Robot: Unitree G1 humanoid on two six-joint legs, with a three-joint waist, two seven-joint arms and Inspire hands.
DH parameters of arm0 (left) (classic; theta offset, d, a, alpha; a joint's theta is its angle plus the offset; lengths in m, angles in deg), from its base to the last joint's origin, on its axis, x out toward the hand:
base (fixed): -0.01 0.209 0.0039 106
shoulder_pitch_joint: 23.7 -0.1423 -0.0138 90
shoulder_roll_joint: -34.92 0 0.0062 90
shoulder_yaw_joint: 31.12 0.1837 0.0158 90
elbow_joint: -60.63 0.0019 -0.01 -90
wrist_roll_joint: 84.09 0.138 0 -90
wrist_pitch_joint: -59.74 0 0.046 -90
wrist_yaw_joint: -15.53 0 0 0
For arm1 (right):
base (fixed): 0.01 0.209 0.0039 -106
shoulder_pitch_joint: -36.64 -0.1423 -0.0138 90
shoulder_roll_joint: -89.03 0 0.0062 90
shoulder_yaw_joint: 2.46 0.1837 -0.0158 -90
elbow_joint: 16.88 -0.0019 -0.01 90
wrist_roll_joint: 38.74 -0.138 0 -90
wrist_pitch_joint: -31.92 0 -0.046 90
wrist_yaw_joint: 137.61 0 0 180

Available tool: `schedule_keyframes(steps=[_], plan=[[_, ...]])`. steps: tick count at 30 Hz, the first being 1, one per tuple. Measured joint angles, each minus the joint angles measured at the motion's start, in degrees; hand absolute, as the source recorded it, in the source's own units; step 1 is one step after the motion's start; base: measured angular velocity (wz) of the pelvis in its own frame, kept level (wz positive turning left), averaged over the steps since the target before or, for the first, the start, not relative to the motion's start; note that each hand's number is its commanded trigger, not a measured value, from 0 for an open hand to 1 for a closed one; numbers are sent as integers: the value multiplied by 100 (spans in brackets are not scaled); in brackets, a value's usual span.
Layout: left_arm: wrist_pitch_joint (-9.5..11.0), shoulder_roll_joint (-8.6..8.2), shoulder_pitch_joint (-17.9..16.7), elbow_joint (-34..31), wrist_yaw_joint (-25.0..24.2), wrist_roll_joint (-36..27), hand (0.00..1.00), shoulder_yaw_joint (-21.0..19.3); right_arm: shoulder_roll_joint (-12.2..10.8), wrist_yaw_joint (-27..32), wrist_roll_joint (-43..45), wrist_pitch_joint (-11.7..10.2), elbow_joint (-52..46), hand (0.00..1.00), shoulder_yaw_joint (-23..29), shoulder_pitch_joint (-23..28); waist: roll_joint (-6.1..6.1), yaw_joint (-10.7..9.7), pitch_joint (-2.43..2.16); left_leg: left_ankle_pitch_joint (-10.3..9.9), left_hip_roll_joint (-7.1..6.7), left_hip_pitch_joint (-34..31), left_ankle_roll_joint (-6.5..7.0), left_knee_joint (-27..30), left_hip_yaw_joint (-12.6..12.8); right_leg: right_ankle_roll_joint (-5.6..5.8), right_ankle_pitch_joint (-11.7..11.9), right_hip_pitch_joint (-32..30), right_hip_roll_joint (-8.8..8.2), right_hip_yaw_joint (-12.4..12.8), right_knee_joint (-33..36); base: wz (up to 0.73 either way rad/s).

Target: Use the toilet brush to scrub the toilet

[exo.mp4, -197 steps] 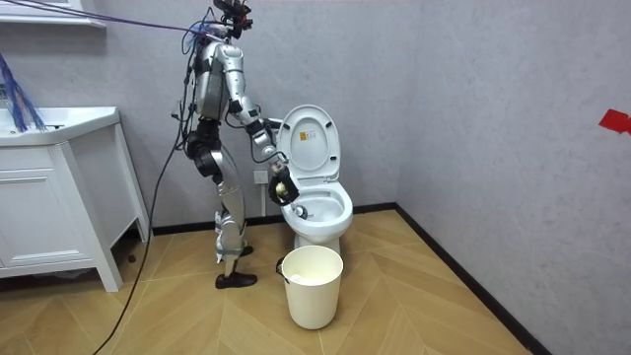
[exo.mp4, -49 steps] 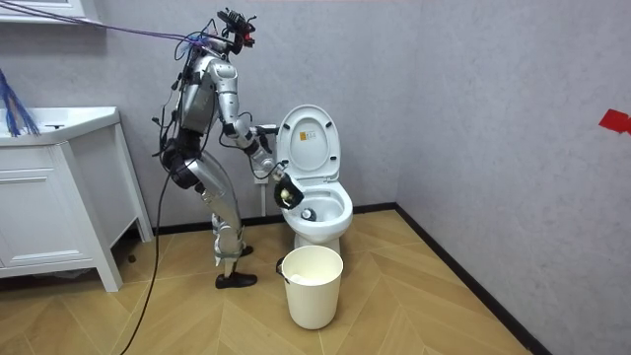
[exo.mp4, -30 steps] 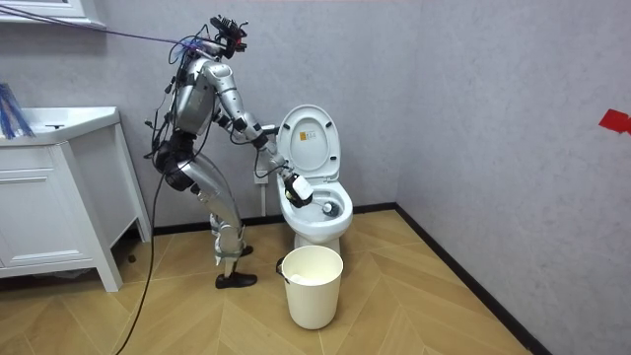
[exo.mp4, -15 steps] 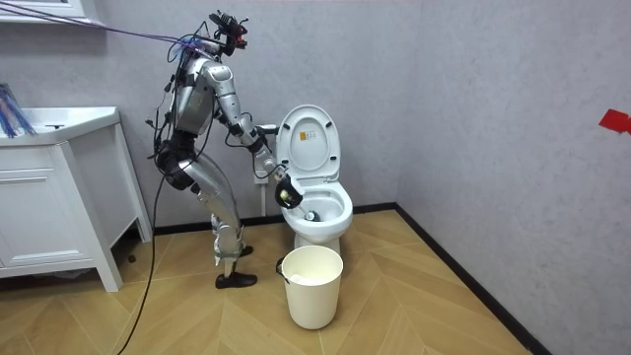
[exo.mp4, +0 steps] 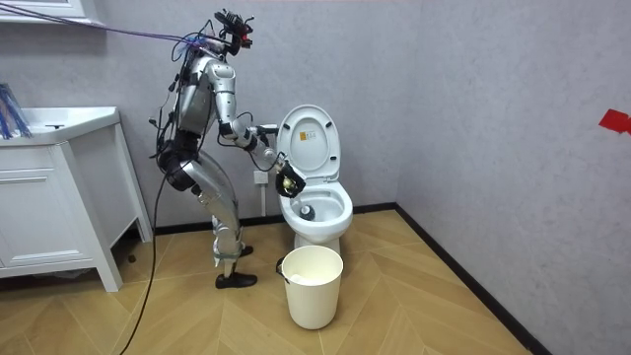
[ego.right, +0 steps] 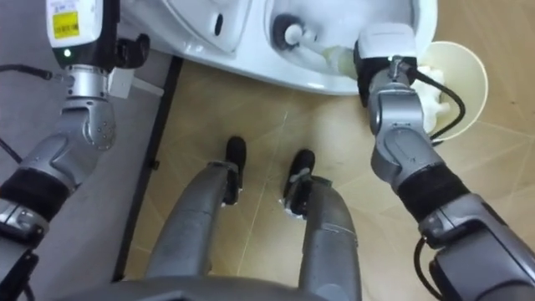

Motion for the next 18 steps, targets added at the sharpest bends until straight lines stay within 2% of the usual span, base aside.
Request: schedule_keyframes(steps=[2, 5, 6, 7, 8, 9, 10, 11, 12, 13, 15, 18], plan=[[59, 18, -87, 4, 0, -35, 0, 1, 73, -25, 9, -73, 1, 100, -5, 55, -37, -32, -17, -9, -1, 28, -10, -24, 4, 8, -8, 22, -4, -3, -11, 0], [84, 64, -79, 82, 5, -125, 0, 14, 262, 234, -412, -571, 800, 100, -40, -365, -104, -34, 0, 3, -29, 115, 13, -49, 53, 21, -32, 44, -52, 19, 53, 0], [89, 94, 12, 254, 29, -167, 0, 122, 299, 505, -999, -867, 1559, 100, -139, -735, -137, -43, 19, 32, -70, 188, 31, -92, 51, 29, -39, 83, -93, 26, 82, 15], [86, 154, 150, 368, 49, -249, 0, 321, 320, 783, -1867, -1148, 2310, 100, -170, -1042, -228, -56, 77, 77, -143, 263, 47, -170, 67, 40, -83, 84, -186, 37, 177, 20], [81, 192, 211, 391, 78, -245, 0, 408, 312, 910, -2313, -1270, 2655, 100, -171, -1173, -260, -61, 98, 103, -178, 271, 43, -200, 61, 50, -114, 72, -223, 32, 209, 28], [103, 240, 313, 404, 135, -239, 0, 490, 291, 1118, -3179, -1492, 3203, 100, -104, -1372, -306, -67, 147, 137, -204, 236, 69, -219, 55, 109, -160, 37, -264, -5, 235, 23], [108, 245, 390, 407, 234, -233, 0, 517, 200, 1290, -4094, -1676, 3678, 100, 132, -1552, -333, -108, 173, 157, -210, 147, 93, -213, 53, 122, -151, -45, -281, -21, 246, 19], [103, 228, 444, 416, 281, -234, 0, 546, 151, 1379, -4589, -1727, 3858, 100, 288, -1647, -332, -131, 181, 173, -221, 82, 105, -205, 50, 127, -144, -95, -298, -35, 258, 14], [64, 161, 533, 421, 417, -229, 0, 553, 82, 1579, -5501, -1767, 4043, 100, 625, -1779, -332, -166, 183, 219, -266, -19, 132, -214, 49, 138, -135, -214, -355, -53, 308, 19], [45, 120, 598, 419, 524, -205, 0, 552, 64, 1707, -6038, -1763, 4187, 100, 816, -1899, -333, -211, 185, 257, -327, -108, 148, -206, 49, 157, -156, -323, -427, -50, 407, 21], [29, 84, 658, 445, 613, -195, 0, 556, 66, 1748, -6372, -1759, 4304, 100, 945, -1925, -325, -307, 206, 286, -410, -166, 186, -202, 21, 194, -190, -393, -510, -52, 497, 22], [-76, -90, 743, 478, 660, -105, 0, 482, 51, 1750, -6534, -1750, 4332, 100, 1119, -1925, -339, -339, 224, 312, -506, -251, 240, -180, 56, 241, -227, -543, -642, -22, 654, 10]])
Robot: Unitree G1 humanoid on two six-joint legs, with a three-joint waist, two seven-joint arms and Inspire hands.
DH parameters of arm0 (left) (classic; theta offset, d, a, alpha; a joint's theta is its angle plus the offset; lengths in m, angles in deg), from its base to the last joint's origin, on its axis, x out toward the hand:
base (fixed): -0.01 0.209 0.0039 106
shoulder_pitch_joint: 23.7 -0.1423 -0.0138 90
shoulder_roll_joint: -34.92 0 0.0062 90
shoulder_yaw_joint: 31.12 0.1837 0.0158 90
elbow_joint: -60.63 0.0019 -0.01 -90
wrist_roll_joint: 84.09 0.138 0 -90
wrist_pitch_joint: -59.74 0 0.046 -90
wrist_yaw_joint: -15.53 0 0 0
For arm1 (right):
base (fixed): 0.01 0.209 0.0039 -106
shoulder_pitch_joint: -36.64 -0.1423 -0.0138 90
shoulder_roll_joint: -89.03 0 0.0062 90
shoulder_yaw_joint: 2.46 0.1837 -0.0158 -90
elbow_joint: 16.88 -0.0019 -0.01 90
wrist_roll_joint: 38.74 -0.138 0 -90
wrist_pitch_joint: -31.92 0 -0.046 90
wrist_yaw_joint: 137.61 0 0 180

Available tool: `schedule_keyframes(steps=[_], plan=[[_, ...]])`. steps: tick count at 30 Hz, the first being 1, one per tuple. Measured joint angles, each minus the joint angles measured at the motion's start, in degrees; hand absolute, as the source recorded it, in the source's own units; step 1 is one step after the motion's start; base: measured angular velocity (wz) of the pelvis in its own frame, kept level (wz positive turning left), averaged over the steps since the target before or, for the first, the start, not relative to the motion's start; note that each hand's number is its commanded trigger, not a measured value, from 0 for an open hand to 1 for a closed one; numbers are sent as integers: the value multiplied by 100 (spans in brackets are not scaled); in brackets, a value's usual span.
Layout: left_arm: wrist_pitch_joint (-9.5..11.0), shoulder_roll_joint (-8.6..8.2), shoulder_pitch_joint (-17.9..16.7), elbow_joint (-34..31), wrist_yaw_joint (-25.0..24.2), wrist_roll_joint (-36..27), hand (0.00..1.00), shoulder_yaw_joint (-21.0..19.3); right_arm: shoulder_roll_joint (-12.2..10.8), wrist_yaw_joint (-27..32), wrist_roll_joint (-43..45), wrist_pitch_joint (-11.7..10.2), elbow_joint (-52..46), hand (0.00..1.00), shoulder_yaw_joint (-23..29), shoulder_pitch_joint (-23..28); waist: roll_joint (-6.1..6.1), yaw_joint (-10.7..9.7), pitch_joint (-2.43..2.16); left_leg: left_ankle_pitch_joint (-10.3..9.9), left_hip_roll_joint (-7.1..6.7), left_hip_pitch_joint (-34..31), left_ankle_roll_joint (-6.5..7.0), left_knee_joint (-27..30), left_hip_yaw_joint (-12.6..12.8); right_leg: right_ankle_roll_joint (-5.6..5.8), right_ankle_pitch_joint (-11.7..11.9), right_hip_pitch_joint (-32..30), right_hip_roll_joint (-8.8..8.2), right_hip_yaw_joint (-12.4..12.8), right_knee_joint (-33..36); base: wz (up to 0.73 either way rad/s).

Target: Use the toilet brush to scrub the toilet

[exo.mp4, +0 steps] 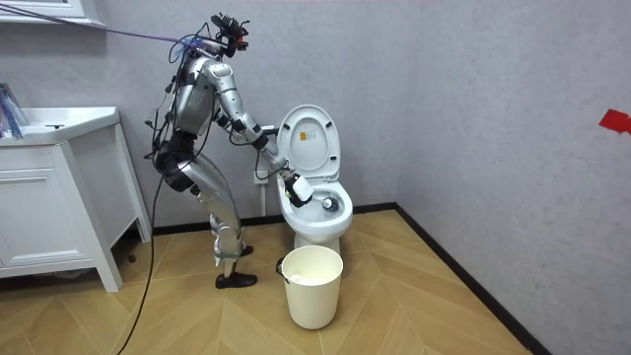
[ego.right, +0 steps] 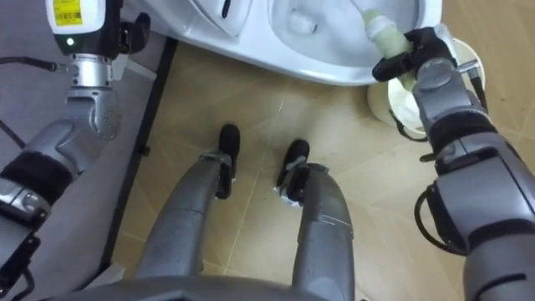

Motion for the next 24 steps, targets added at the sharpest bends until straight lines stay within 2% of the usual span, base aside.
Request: schedule_keyframes(steps=[2, 5, 6, 8, 9, 11, 14, 16, 18, 20, 23, 24], plan=[[-37, -93, 17, 6, -38, 62, 0, -67, -36, 2, 18, 2, 0, 100, 34, 6, 0, -60, 21, 16, -51, 9, 26, -1, 7, 16, -20, -15, -71, 1, 69, 10], [-85, -146, 23, 110, -54, 116, 0, -177, -236, 30, 488, 5, -90, 100, 33, 9, 12, -106, 25, 14, -70, 45, 31, 27, -6, 14, -28, 6, -43, 62, 63, -6], [-95, -146, 29, 155, -51, 128, 0, -211, -335, 83, 769, 16, -181, 100, 32, 9, 55, -103, 48, 8, -56, 43, 38, 82, -10, 12, -20, 26, -30, 57, 67, -12], [-100, -169, 34, 197, -97, 178, 0, -287, -486, 115, 1285, 115, -284, 100, 38, 9, 94, -97, 60, 1, -20, 41, 46, 109, 20, 12, 13, 30, 0, 63, 47, -14], [-115, -217, 34, 211, -135, 183, 0, -373, -555, 121, 1700, 190, -502, 100, 30, 78, 157, -85, 64, -2, 19, 37, 49, 120, 23, 3, 49, 52, 32, 37, -17, -22], [-174, -252, 32, 209, -218, 173, 0, -428, -562, 126, 2225, 269, -896, 100, 11, 262, 197, 9, 52, -2, 40, 60, 47, 72, 22, -4, 110, 64, 70, 37, -122, -32], [-265, -263, -24, 210, -346, 168, 0, -501, -589, 109, 2997, 535, -1497, 100, -236, 572, 270, 144, 41, -46, 101, 143, -15, 93, -10, -57, 178, 196, 89, -145, -241, -34], [-269, -272, -68, 140, -472, 168, 0, -614, -586, 7, 3554, 831, -2170, 100, -249, 845, 284, 210, 31, -57, 110, 160, -54, 49, -65, -103, 185, 209, 71, -235, -299, -18], [-266, -276, -204, 0, -518, 174, 0, -716, -586, -138, 4013, 956, -2679, 100, -254, 1102, 286, 224, 29, -72, 137, 197, -119, 48, -134, -157, 222, 261, 98, -280, -356, -20], [-225, -251, -311, -102, -570, 160, 0, -720, -584, -294, 4383, 1021, -3132, 100, -288, 1361, 292, 229, 14, -111, 211, 242, -178, 50, -144, -178, 248, 331, 178, -303, -427, -18], [-16, -165, -388, -125, -642, 162, 0, -715, -498, -570, 4876, 1129, -3815, 100, -417, 1659, 280, 220, 3, -120, 282, 295, -301, 29, -148, -283, 220, 381, 225, -347, -423, -10], [23, -111, -455, -150, -675, 176, 0, -717, -426, -761, 4968, 1133, -4001, 100, -431, 1746, 279, 221, -36, -124, 319, 303, -340, 5, -164, -326, 215, 395, 261, -361, -448, 0]])
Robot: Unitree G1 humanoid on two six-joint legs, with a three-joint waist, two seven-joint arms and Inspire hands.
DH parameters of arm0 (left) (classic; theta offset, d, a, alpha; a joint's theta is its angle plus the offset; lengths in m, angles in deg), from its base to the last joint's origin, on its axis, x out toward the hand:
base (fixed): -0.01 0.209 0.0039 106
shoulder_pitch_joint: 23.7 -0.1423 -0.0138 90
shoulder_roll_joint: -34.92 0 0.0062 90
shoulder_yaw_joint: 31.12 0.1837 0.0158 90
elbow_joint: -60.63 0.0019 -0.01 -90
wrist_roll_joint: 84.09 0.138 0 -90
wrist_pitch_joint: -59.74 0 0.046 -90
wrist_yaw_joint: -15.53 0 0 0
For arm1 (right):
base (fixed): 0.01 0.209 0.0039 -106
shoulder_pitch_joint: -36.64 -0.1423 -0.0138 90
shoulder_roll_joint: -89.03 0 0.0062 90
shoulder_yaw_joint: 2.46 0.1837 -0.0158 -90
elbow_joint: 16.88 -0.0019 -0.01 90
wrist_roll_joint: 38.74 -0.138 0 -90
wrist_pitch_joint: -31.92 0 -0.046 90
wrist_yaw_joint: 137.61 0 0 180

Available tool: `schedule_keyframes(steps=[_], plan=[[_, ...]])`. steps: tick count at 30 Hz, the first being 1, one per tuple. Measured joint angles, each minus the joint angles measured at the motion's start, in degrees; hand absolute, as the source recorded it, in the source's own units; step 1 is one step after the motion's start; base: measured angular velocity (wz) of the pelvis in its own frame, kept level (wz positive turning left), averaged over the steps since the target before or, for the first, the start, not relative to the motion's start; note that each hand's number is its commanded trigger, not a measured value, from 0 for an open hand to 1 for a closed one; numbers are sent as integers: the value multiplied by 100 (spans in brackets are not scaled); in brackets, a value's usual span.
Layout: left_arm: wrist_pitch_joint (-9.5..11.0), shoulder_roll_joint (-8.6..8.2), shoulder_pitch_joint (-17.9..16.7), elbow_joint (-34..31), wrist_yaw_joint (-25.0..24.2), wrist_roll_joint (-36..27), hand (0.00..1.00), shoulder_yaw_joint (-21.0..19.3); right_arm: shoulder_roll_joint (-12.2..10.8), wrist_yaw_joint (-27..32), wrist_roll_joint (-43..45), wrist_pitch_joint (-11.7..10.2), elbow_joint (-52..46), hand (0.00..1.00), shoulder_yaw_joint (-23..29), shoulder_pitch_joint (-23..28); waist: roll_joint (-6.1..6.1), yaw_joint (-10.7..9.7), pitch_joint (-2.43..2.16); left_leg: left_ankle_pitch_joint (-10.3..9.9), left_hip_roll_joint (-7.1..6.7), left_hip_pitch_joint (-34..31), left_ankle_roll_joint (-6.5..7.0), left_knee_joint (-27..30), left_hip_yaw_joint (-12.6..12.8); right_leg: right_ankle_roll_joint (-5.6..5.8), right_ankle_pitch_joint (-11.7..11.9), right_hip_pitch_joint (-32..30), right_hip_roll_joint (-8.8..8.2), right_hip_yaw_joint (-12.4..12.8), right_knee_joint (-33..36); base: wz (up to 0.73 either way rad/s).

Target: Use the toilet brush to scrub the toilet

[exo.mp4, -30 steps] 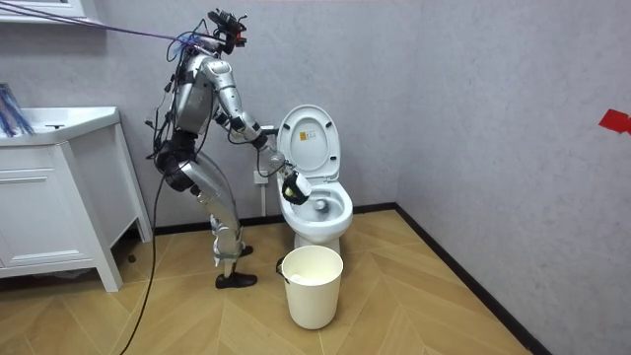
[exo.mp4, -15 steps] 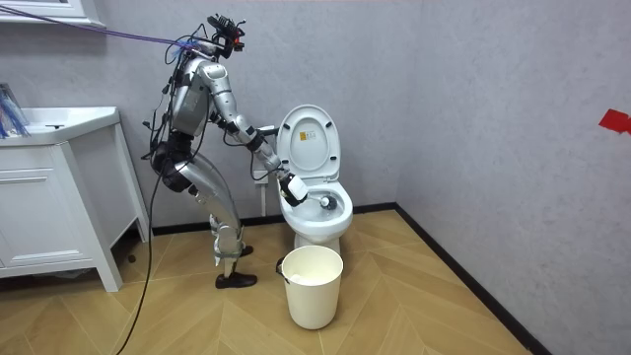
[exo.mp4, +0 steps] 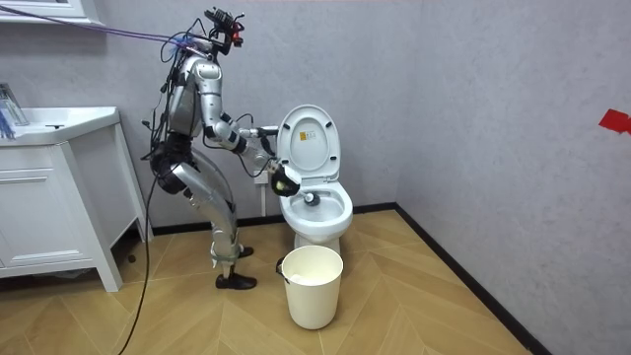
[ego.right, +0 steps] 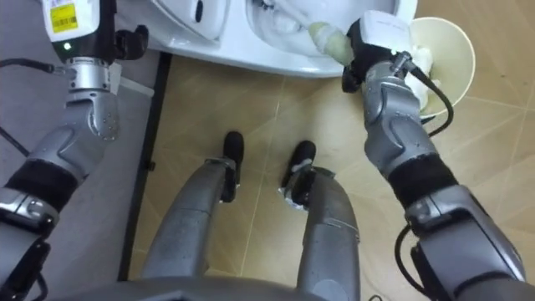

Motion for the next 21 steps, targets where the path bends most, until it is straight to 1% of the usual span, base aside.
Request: schedule_keyframes(steps=[1, 2, 3, 4, 5, 6, 7, 8, 9, 10, 11, 12, 13, 14, 15, 16, 17, 18, 19, 20, 21], plan=[[11, 52, -104, -126, -24, 31, 0, -1, 189, -180, 32, 2, -292, 100, -92, 132, 2, 4, -32, -2, 11, 3, -38, -7, -45, -41, -24, 2, 14, -27, 5, 0], [18, 92, -175, -200, -25, 59, 0, 0, 288, -251, 45, 4, -432, 100, -142, 195, -4, 4, -54, -9, 12, 7, -55, -10, -75, -64, -33, 6, 19, -46, 4, 8], [46, 154, -303, -293, -37, 137, 0, -3, 472, -400, 98, 4, -662, 100, -234, 311, -9, 6, -97, -28, 11, 33, -88, -8, -130, -110, -58, 41, 22, -83, 15, 10], [80, 178, -439, -344, -85, 144, 0, -7, 651, -569, 166, 4, -870, 100, -306, 450, -9, 7, -177, -35, 13, 53, -96, -15, -161, -146, -87, 71, 17, -128, 16, 11], [102, 179, -501, -380, -110, 145, 0, -23, 741, -634, 201, 3, -993, 100, -329, 525, -11, 10, -189, -35, 14, 86, -96, -20, -166, -159, -96, 109, 17, -150, 11, 13], [155, 184, -603, -383, -138, 133, 0, -40, 870, -759, 222, 3, -1173, 100, -339, 671, -41, 18, -206, -38, 15, 178, -93, -34, -170, -137, -149, 206, 20, -165, -3, 10], [183, 200, -695, -356, -201, 133, 0, -59, 901, -880, 222, 3, -1225, 100, -342, 769, -106, 19, -247, -52, 15, 266, -76, -38, -181, -111, -189, 290, 25, -176, -29, 9], [185, 200, -712, -339, -248, 133, 0, -62, 917, -939, 222, 3, -1241, 100, -342, 805, -119, 18, -254, -56, 17, 303, -75, -38, -193, -109, -192, 348, 37, -195, -57, 12], [238, 199, -726, -252, -326, 127, 0, -61, 969, -1050, 217, 2, -1293, 100, -346, 889, -140, -1, -259, -59, 4, 400, -74, -40, -200, -95, -206, 469, 37, -245, -103, 14], [294, 199, -746, -90, -441, 116, 0, -61, 977, -1122, 217, 2, -1313, 100, -340, 992, -172, -12, -251, -54, 4, 527, -63, -61, -206, -78, -222, 615, 33, -269, -137, 13], [318, 203, -773, -26, -506, 123, 0, -63, 973, -1156, 226, 2, -1322, 100, -337, 1057, -190, -13, -252, -60, 5, 580, -53, -74, -211, -62, -231, 696, 38, -273, -167, 9], [384, 241, -828, 2, -583, 144, 0, -63, 982, -1183, 277, -2, -1354, 100, -312, 1214, -234, -19, -252, -94, 2, 727, -7, -99, -201, -20, -260, 843, 33, -283, -204, 8], [462, 273, -857, 40, -656, 140, 0, -66, 1023, -1198, 417, -10, -1386, 100, -252, 1431, -270, -27, -246, -134, -2, 843, 1, -120, -199, 2, -300, 982, 35, -286, -238, 8], [478, 274, -862, 100, -683, 143, 0, -65, 1021, -1207, 506, -24, -1412, 100, -220, 1524, -285, -27, -250, -167, -2, 908, -2, -141, -200, 8, -302, 1065, 47, -290, -290, 4], [540, 278, -887, 176, -731, 147, 0, -62, 1019, -1246, 735, -60, -1466, 100, -185, 1689, -341, -41, -253, -216, -14, 1050, 44, -242, -184, 48, -291, 1214, 46, -292, -385, 4], [633, 272, -921, 277, -758, 179, 0, -62, 995, -1252, 988, -175, -1526, 100, -73, 1913, -427, -54, -269, -223, -40, 1225, 62, -368, -141, 94, -300, 1354, 19, -286, -450, 6], [679, 269, -950, 321, -775, 225, 0, -62, 987, -1255, 1137, -277, -1528, 100, 0, 2029, -460, -73, -266, -222, -54, 1339, 69, -430, -137, 134, -295, 1464, 15, -286, -502, 12], [716, 264, -1063, 313, -830, 265, 0, -62, 987, -1255, 1440, -409, -1525, 100, 96, 2249, -490, -113, -267, -224, -65, 1527, 88, -529, -139, 222, -279, 1688, 26, -286, -614, 18], [738, 247, -1199, 307, -900, 270, 0, -62, 983, -1254, 1691, -495, -1520, 100, 163, 2459, -512, -174, -278, -240, -81, 1757, 120, -620, -129, 278, -298, 1938, 30, -281, -713, 18], [742, 229, -1260, 313, -920, 270, 0, -61, 982, -1249, 1801, -548, -1508, 100, 194, 2562, -524, -187, -289, -250, -88, 1867, 134, -662, -125, 316, -314, 2057, 32, -283, -770, 13], [749, 190, -1392, 314, -985, 270, 0, -49, 983, -1208, 2013, -664, -1408, 100, 229, 2739, -530, -186, -307, -273, -95, 2105, 161, -764, -127, 379, -314, 2318, 57, -288, -926, 7]])
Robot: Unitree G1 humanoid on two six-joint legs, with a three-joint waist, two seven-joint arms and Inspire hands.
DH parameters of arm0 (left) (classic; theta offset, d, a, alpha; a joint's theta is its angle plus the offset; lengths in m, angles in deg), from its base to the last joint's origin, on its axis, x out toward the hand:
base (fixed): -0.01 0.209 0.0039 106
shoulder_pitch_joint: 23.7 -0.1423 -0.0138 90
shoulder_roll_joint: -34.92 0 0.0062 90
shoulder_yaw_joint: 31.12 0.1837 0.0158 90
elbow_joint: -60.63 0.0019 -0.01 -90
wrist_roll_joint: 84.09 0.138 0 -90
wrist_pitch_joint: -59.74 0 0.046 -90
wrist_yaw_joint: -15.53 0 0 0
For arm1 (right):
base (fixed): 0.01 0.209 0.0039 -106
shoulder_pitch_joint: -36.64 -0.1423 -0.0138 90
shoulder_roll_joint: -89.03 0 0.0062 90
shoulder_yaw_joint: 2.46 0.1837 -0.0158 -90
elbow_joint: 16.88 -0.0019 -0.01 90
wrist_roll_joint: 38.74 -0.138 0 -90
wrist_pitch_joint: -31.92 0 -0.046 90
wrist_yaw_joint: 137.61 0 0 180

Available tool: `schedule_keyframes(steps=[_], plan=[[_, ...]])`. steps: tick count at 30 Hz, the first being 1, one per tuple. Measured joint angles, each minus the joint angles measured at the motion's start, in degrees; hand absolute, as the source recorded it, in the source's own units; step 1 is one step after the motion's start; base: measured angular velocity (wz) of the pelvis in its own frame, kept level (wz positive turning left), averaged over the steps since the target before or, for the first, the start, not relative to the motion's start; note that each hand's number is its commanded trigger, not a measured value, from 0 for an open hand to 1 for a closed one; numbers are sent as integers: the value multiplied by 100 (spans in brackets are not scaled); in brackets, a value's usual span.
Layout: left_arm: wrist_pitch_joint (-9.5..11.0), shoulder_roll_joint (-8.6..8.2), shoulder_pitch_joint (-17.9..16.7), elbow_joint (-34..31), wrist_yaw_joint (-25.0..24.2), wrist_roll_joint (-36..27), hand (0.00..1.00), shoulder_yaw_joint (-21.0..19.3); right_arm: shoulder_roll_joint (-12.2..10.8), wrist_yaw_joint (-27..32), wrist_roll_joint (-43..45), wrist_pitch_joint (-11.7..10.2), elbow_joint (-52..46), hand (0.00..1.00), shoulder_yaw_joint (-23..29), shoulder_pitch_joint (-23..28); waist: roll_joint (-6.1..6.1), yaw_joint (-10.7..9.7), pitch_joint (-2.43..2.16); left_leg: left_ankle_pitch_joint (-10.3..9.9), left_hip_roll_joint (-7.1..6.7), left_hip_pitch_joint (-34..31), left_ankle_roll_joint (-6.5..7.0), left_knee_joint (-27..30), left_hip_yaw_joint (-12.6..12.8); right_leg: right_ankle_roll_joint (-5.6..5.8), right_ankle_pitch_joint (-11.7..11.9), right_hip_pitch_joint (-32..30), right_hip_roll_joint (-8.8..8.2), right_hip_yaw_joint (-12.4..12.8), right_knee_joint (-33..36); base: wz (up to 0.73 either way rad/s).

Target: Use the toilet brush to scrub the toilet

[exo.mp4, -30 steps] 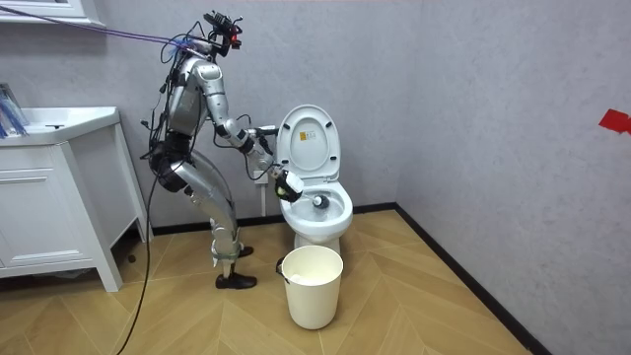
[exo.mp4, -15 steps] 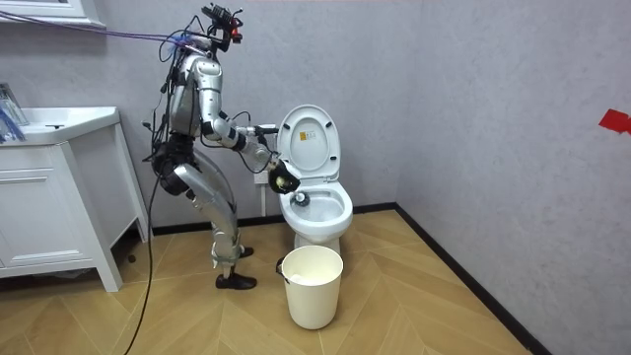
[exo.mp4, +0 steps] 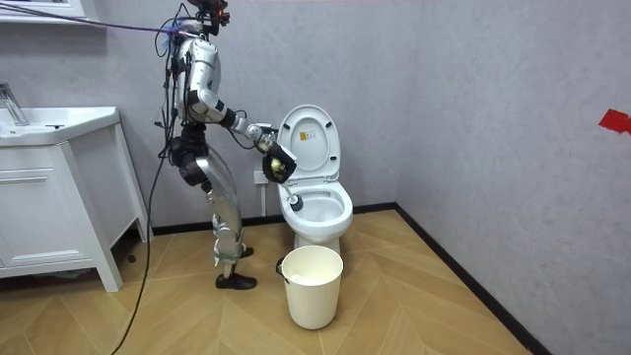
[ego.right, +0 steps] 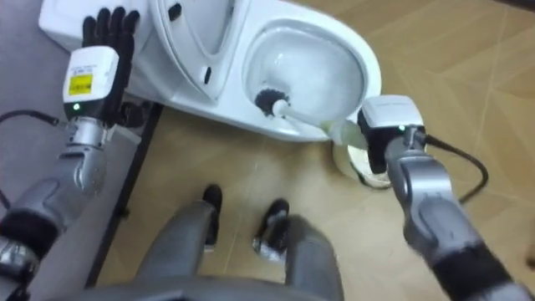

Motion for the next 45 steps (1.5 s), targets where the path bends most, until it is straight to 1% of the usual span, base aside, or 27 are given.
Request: schedule_keyframes(steps=[1, 2, 4, 8, 11, 12, 13, 16, 21, 22, 24, 26, 27, 30, 32, 33, 34, 36, 37, 38, 39, 40, 41, 42, 43, 44, 45], plan=[[3, -11, -124, -16, -57, -3, 0, 65, 3, 99, 176, -88, 139, 100, 29, 175, -1, 4, -30, -6, -4, 232, 8, -113, -1, 43, 20, 252, 35, -5, -168, 4], [14, -16, -195, -31, -96, -1, 0, 66, -1, 148, 250, -108, 202, 100, 32, 246, -3, 10, -34, -18, -9, 360, 31, -164, 9, 60, 20, 380, 40, -2, -227, 4], [29, -116, -434, -17, -273, 54, 0, 47, -117, 376, 460, -252, 543, 100, 84, 506, -6, -5, -57, -61, -43, 884, 75, -383, 21, 117, 5, 921, 47, 3, -460, 4], [34, -273, -805, 1, -426, 233, 0, -56, -398, 749, 675, -494, 1239, 100, 193, 679, 12, 17, -73, -159, -76, 1601, 101, -663, 19, 225, -55, 1627, 70, -7, -748, 4], [56, -411, -1132, -128, -617, 233, 0, -224, -444, 852, 726, -647, 1393, 100, 329, 903, 47, 24, -104, -191, -111, 2030, 119, -859, 29, 293, -101, 2046, 78, 18, -931, 3], [61, -443, -1243, -198, -689, 233, 0, -285, -462, 855, 725, -697, 1432, 100, 380, 980, 61, 38, -122, -191, -105, 2202, 120, -918, 68, 303, -95, 2186, 113, 97, -1039, -11], [61, -449, -1403, -288, -786, 241, 0, -382, -506, 849, 724, -752, 1503, 100, 419, 1014, 39, 80, -113, -191, -99, 2343, 122, -981, 135, 313, -87, 2353, 145, 159, -1138, -11], [60, -475, -1660, -464, -1079, 255, 0, -532, -652, 838, 691, -772, 1606, 100, 537, 1203, 8, 158, -139, -190, -91, 2676, 124, -1116, 310, 341, -87, 2702, 172, 190, -1374, -5], [61, -513, -1980, -456, -1101, 247, 0, -703, -1076, 783, 419, -865, 2288, 100, 846, 1129, -8, 178, -180, -191, -85, 3143, 124, -1309, 340, 354, -88, 3140, 250, 323, -1667, -7], [61, -597, -2060, -456, -1104, 244, 0, -841, -1160, 750, 344, -883, 2350, 100, 973, 1151, 9, 176, -182, -191, -85, 3228, 124, -1356, 351, 353, -88, 3221, 267, 383, -1671, -8], [60, -717, -2179, -466, -1101, 212, 0, -1020, -1201, 722, 142, -902, 2390, 100, 1093, 1215, 25, 170, -184, -191, -85, 3334, 124, -1399, 352, 349, -91, 3312, 277, 445, -1709, -11], [60, -731, -2263, -462, -1048, 212, 0, -1115, -1300, 722, -166, -902, 2546, 100, 1224, 1241, 17, 169, -190, -191, -71, 3405, 123, -1451, 352, 343, -88, 3380, 302, 470, -1770, -4], [60, -735, -2279, -428, -1005, 207, 0, -1132, -1407, 727, -413, -887, 2707, 100, 1346, 1257, 8, 161, -192, -192, -71, 3438, 122, -1459, 351, 334, -94, 3420, 306, 470, -1787, 0], [59, -887, -2361, -394, -918, 200, 0, -1416, -1649, 730, -805, -842, 2833, 100, 1674, 1407, 17, 152, -198, -193, -71, 3474, 121, -1463, 352, 330, -93, 3508, 319, 487, -1847, -1], [59, -954, -2473, -390, -824, 75, 0, -1557, -1744, 730, -1047, -865, 2833, 100, 1851, 1468, 49, 155, -201, -207, -48, 3514, 101, -1478, 407, 321, -88, 3516, 341, 573, -1847, -19], [59, -1016, -2560, -384, -759, -81, 0, -1664, -1776, 748, -1194, -873, 2833, 100, 1948, 1476, 100, 152, -204, -242, -21, 3537, 55, -1475, 467, 315, -84, 3528, 359, 605, -1849, -20], [57, -1109, -2605, -287, -719, -316, 0, -1849, -1831, 819, -1336, -878, 2864, 100, 2076, 1481, 128, 118, -198, -247, -18, 3538, 47, -1466, 465, 312, -83, 3536, 360, 610, -1858, -11], [55, -1142, -2675, -142, -594, -551, 0, -2031, -1909, 943, -1661, -900, 3063, 100, 2243, 1456, 145, 48, -191, -250, -20, 3577, 45, -1480, 472, 306, -87, 3573, 364, 608, -1866, 7], [-4, -1203, -2692, 110, -611, -802, 0, -2258, -1948, 1003, -1898, -895, 3268, 100, 2347, 1416, 164, 16, -192, -259, -26, 3629, 44, -1491, 473, 305, -113, 3593, 361, 614, -1880, 6], [-58, -1233, -2694, 268, -605, -936, 0, -2370, -1963, 1034, -2012, -892, 3365, 100, 2407, 1410, 183, 3, -203, -280, -26, 3636, 53, -1483, 472, 308, -131, 3598, 361, 615, -1873, 4], [-277, -1276, -2693, 583, -660, -1251, 0, -2569, -2001, 1092, -2183, -875, 3492, 100, 2541, 1416, 202, -23, -217, -320, -19, 3634, 58, -1459, 472, 314, -155, 3600, 364, 606, -1854, 4], [-538, -1318, -2727, 937, -759, -1568, 0, -2776, -2026, 1121, -2332, -827, 3523, 100, 2633, 1447, 226, -47, -213, -336, -16, 3629, 48, -1460, 471, 316, -158, 3599, 366, 603, -1854, 4], [-659, -1343, -2757, 1073, -806, -1740, 0, -2886, -2038, 1133, -2391, -815, 3528, 100, 2676, 1463, 229, -58, -210, -345, -16, 3625, 50, -1460, 470, 318, -159, 3599, 366, 600, -1855, 3], [-828, -1378, -2886, 1274, -882, -2042, 0, -3065, -2060, 1190, -2534, -791, 3601, 100, 2728, 1468, 241, -79, -206, -361, -19, 3623, 54, -1460, 459, 325, -162, 3605, 362, 599, -1856, 8], [-927, -1393, -3001, 1478, -950, -2337, 0, -3224, -2065, 1268, -2718, -781, 3740, 100, 2737, 1454, 256, -107, -202, -372, -30, 3626, 58, -1460, 453, 338, -170, 3621, 354, 599, -1856, 12], [-956, -1415, -3034, 1571, -992, -2477, 0, -3341, -2066, 1298, -2817, -778, 3808, 100, 2745, 1447, 258, -105, -202, -378, -37, 3624, 61, -1460, 448, 342, -172, 3628, 350, 596, -1857, 22], [-991, -1448, -3060, 1754, -1031, -2804, 0, -3529, -2063, 1321, -3083, -777, 3997, 100, 2779, 1390, 245, -105, -193, -398, -42, 3616, 62, -1460, 441, 352, -178, 3625, 347, 606, -1858, 27]])
